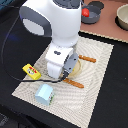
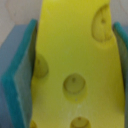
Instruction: Interact with the objects in diverse but meaningful ways.
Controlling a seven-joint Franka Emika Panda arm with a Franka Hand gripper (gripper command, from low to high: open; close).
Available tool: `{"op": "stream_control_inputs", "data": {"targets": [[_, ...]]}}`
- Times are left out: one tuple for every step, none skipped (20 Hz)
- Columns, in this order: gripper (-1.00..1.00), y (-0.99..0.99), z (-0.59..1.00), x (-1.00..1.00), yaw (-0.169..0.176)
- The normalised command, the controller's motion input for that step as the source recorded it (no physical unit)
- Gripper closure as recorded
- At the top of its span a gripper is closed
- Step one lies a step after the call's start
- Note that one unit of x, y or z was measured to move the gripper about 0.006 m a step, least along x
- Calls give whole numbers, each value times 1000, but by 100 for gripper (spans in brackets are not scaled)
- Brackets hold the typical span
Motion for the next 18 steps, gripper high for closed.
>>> {"op": "stream_control_inputs", "data": {"targets": [[100, 734, 1000, 191, 54], [100, 751, 1000, 117, 65], [100, 757, 1000, 51, 72], [100, 766, 1000, 0, 81], [100, 754, 1000, 0, 83], [100, 729, 1000, 0, 87], [100, 711, 1000, -146, 86], [100, 697, 1000, -260, 91], [100, 651, 897, -411, 90], [100, 617, 709, -526, 84], [100, 611, 597, -554, 80], [100, 606, 429, -629, 71], [100, 606, 237, -714, 46], [100, 586, 0, -874, 0], [100, 554, -120, -943, 0], [100, 546, -166, -957, 0], [100, 543, -171, -954, 0], [100, 529, -169, -954, 0]]}}
